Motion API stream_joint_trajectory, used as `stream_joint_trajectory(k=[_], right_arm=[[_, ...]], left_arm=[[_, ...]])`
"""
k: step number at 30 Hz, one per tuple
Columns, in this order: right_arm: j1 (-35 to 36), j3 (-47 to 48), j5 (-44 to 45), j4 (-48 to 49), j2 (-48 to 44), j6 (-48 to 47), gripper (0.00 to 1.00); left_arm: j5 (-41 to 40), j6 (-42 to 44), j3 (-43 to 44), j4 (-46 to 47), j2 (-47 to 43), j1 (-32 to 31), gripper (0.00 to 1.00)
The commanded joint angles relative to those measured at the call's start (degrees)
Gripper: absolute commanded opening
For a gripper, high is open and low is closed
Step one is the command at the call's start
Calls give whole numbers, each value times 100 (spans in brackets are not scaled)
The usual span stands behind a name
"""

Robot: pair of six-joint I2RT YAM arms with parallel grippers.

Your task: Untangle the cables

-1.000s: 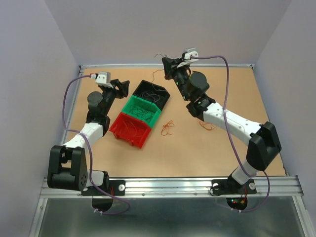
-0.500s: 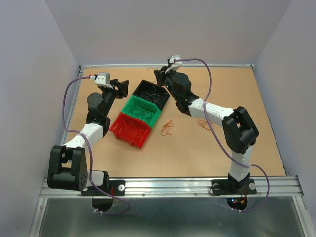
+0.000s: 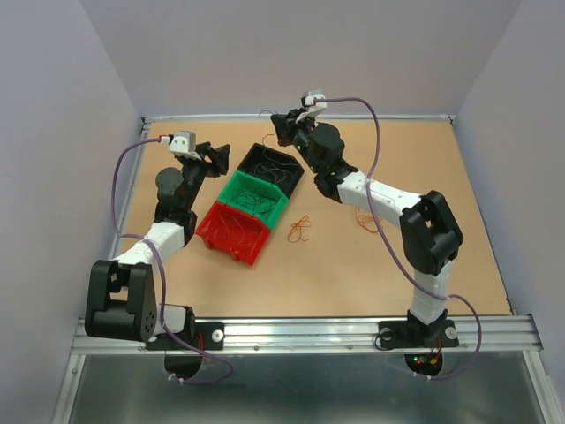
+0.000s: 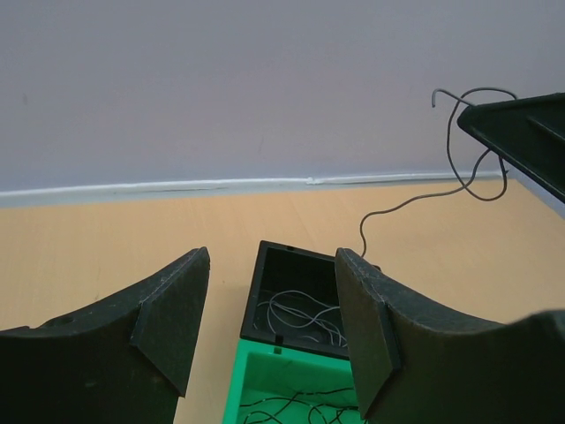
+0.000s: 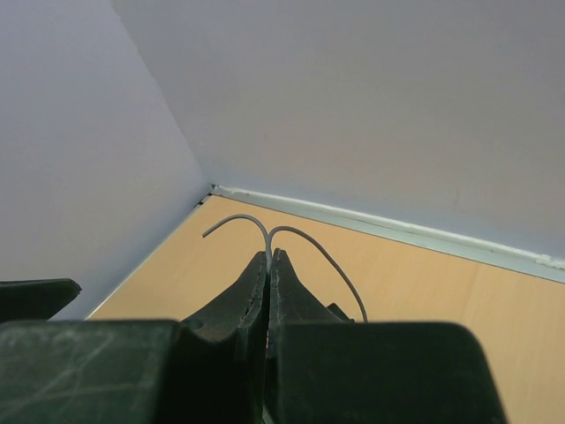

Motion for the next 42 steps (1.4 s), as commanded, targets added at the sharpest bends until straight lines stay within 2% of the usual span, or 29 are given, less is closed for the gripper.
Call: stream_joint_trajectory(k=[1,8,16,25,42], right_arm=[[-7,333,-36,338,-457,-8,1],[10,404,-195,311,-580,-7,0],[37,263,412,267,-1019,-227,1],[54,324,-124,162,-1222,-315,1],[168,579,-335,74,-616,-210,1]], left_arm=[[-90,72,-32,406,-179,30,70],[-134,98,-58,424,-188,30,70],[-117,116,-67,459,-170,30,70],[-134,133,-67,459,-161,30,70],[-152,151,-94,486,-205,30,70]])
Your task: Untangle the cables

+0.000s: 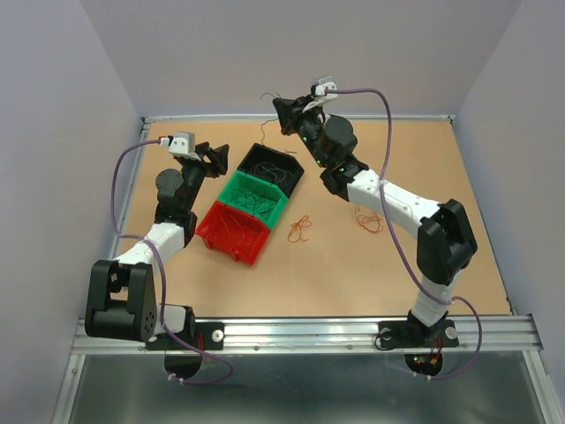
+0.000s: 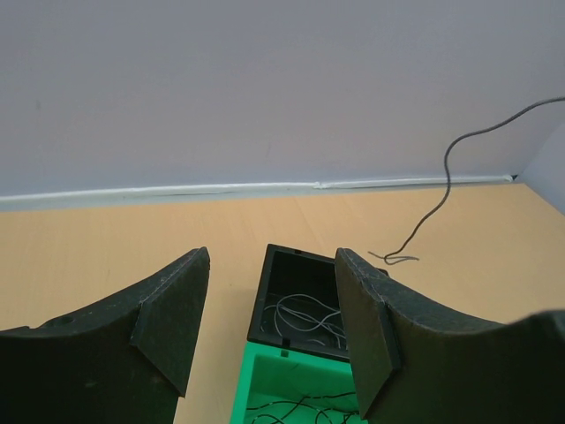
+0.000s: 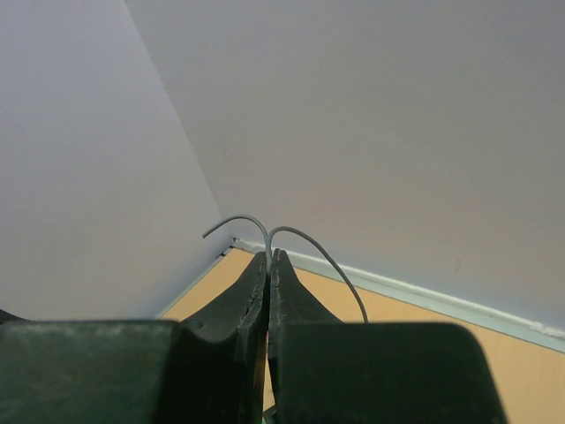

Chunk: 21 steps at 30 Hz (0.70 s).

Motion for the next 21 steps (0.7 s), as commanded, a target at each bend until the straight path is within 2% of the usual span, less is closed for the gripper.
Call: stream_joint_trajectory(k=[1,14,21], right_arm=[[140,514,-114,78,289,-26,0],[211,690,35,-45,1133,-158,0],[211,821,281,-97,1108,-255,0]], left_arm=[[-58,85,-39,354,-214,30,70],[-84,103,-56,381,-258,30,70],[-84,103,-48,381,-240,30,70]])
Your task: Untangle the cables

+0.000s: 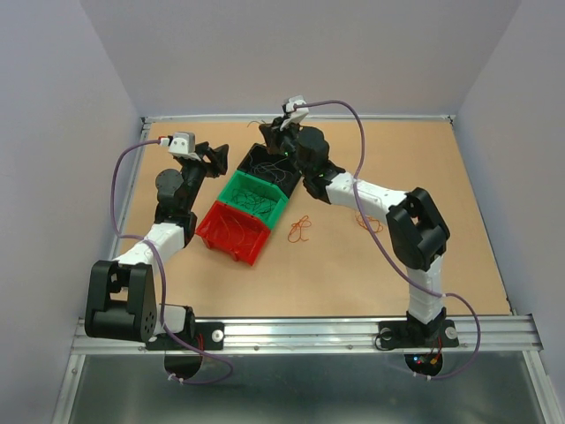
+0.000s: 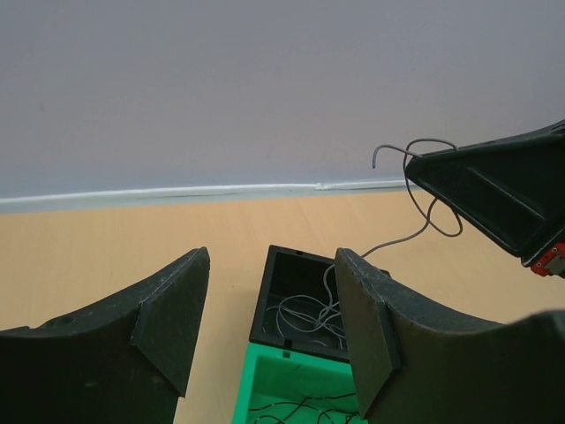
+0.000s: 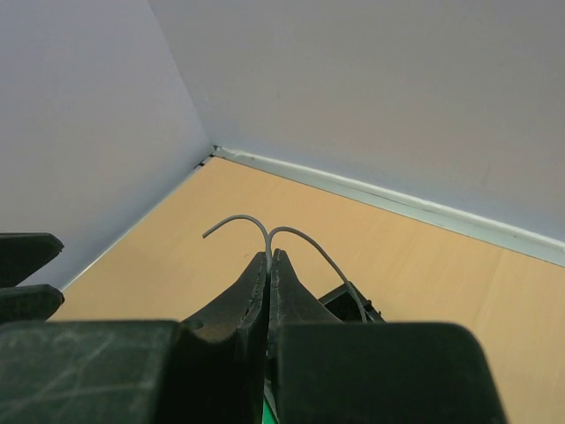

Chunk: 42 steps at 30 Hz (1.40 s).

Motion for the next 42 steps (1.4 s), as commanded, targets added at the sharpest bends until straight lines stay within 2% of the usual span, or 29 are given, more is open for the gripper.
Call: stream_joint_trajectory(k=[1,9,22,42], right_arm=[[25,559,320,145,-232,-167,0],[25,919,619,-127,-751,-431,0],[42,1693,207,-795,-1015,-405,1],[236,965,-198,-664,-1120,-36,0]], left_arm=[[-60,70,-46,385,-227,30,70],[-60,70,-54,376,-254,30,70],[-78,79,-63,385,-227,30,70],[-130,88,-81,385,-280,30,70]])
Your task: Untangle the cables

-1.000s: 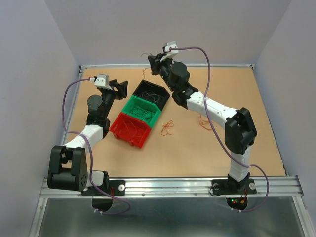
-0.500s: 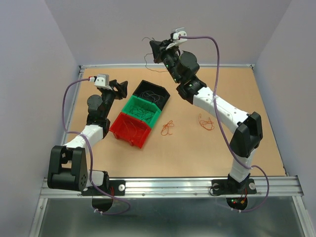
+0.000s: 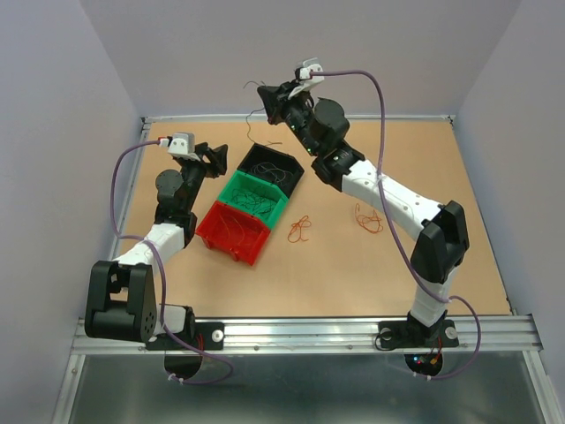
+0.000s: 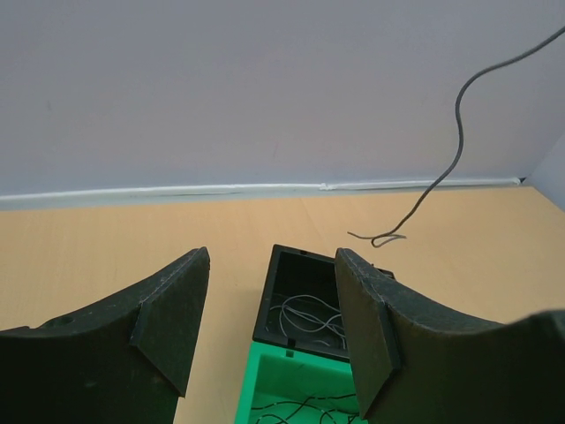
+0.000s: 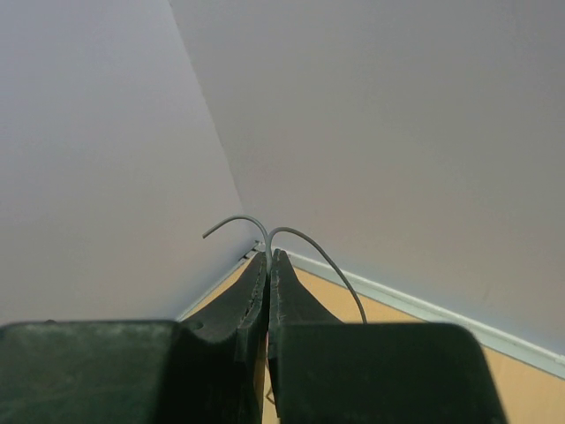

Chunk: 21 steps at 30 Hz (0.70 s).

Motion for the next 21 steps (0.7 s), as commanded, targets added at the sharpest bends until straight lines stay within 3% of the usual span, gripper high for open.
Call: stream_joint_trajectory(k=[1,21], right_arm=[[87,-266,-89,265,-240,126,0],[78,-1049,105,687,305,126,0]], left_arm=[[-56,86,-55,389,-280,30,70],[-65,94,-63,390,-289,30,70]])
